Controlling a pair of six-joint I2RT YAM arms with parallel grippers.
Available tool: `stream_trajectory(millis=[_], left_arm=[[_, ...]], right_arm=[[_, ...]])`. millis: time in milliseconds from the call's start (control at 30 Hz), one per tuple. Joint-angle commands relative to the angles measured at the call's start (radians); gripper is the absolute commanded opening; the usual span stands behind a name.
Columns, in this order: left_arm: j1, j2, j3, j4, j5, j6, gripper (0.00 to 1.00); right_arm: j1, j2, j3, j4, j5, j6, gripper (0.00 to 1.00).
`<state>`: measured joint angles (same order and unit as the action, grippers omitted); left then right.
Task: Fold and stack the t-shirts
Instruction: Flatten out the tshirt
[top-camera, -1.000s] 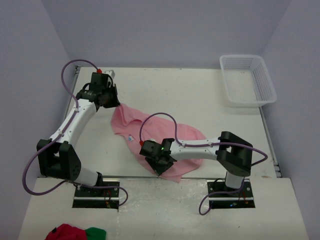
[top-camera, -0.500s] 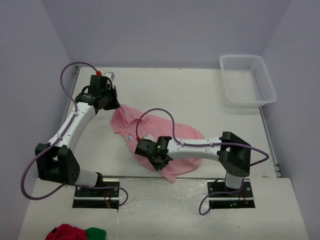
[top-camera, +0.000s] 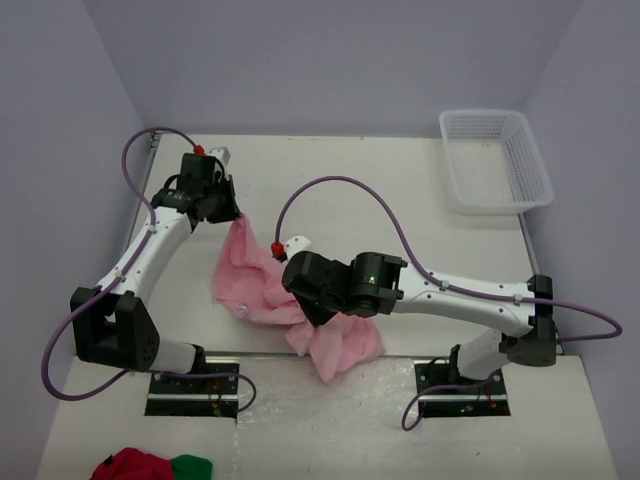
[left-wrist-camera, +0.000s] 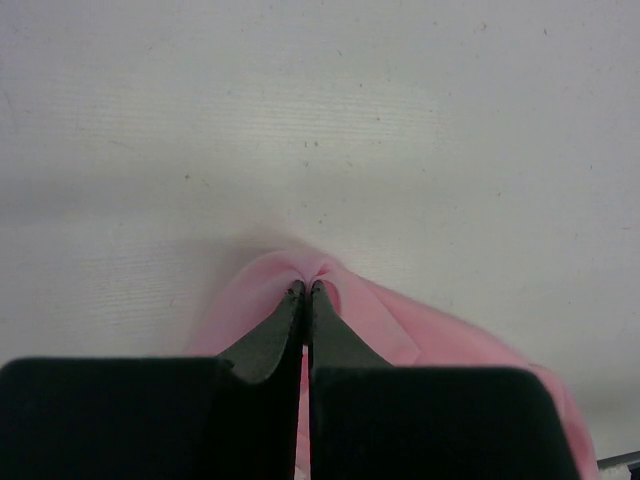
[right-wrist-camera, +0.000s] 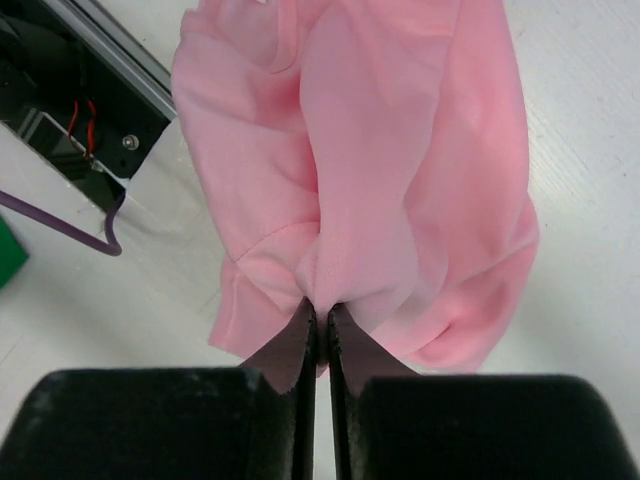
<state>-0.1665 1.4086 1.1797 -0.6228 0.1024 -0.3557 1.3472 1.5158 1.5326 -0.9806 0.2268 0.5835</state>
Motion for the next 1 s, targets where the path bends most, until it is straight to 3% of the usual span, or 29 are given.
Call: stream_trajectory(millis=[0, 67, 100, 200, 267, 300, 400, 467, 533, 600, 833, 967], left_arm=[[-0.002, -0.033, -0.006, 0.041, 0.022, 0.006, 0.0], [-0.002, -0.034, -0.008, 0.04, 0.025, 0.006, 0.0], [-0.002, -0.034, -0.008, 0.041, 0.023, 0.006, 0.0], [-0.002, -0.036, -0.006, 0.041, 0.023, 0.006, 0.0], [-0.002, -0.036, -0.008, 0.04, 0.025, 0.006, 0.0], [-0.002, -0.036, -0.008, 0.041, 0.026, 0.006, 0.0], [-0.002, -0.036, -0.011, 0.043, 0.029, 0.006, 0.0], [-0.002, -0.036, -0.012, 0.046, 0.034, 0.006, 0.0], [-0.002, -0.036, -0.012, 0.046, 0.036, 0.006, 0.0], [-0.002, -0.036, -0.011, 0.046, 0.036, 0.006, 0.0], [-0.002, -0.031, -0.012, 0.046, 0.025, 0.006, 0.0], [-0.002, -0.023, -0.018, 0.051, 0.034, 0.003, 0.0]], right_arm=[[0.0, 0.001, -0.008, -0.055, 0.049, -0.001, 0.0], [0.001, 0.007, -0.018, -0.05, 0.051, 0.002, 0.04], [0.001, 0.014, -0.031, -0.05, 0.051, 0.009, 0.14], [0.0, 0.03, -0.069, -0.032, 0.029, 0.013, 0.05], [-0.002, 0.04, -0.081, -0.021, 0.035, 0.022, 0.18], [0.0, 0.043, -0.088, -0.023, 0.036, 0.025, 0.19], [0.0, 0.044, -0.107, 0.003, 0.014, 0.015, 0.0], [0.0, 0.041, -0.114, 0.007, 0.017, 0.016, 0.0], [0.0, 0.046, -0.106, -0.001, 0.035, 0.027, 0.11], [0.0, 0.037, -0.114, 0.0, 0.034, 0.019, 0.0], [-0.023, -0.011, -0.101, -0.075, 0.134, 0.082, 0.0], [-0.184, 0.02, -0.121, -0.203, 0.249, 0.162, 0.0]])
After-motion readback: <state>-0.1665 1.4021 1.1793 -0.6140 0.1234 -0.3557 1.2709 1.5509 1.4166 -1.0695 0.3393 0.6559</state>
